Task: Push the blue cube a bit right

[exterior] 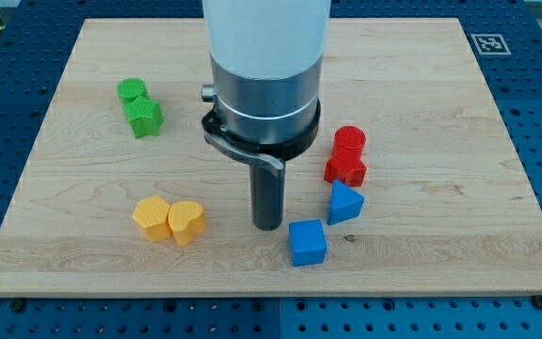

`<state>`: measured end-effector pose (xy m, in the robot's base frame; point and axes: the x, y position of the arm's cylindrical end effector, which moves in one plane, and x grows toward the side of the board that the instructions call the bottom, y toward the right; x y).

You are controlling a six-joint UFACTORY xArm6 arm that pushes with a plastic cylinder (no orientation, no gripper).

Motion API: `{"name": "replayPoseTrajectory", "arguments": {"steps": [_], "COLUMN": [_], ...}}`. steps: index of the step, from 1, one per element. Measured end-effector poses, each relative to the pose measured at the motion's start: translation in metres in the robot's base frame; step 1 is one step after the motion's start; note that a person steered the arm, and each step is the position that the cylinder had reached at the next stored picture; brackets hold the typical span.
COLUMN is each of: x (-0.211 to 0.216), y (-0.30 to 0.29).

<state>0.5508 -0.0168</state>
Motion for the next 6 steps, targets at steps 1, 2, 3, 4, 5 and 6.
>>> {"name": "replayPoseTrajectory", "arguments": {"steps": [1,2,3,4,5,6], "x": [0.0,0.01,0.016,0.048,0.052,0.018], "y": [-0.012,-0.008,-0.015,-0.015,-0.006,0.001]}}
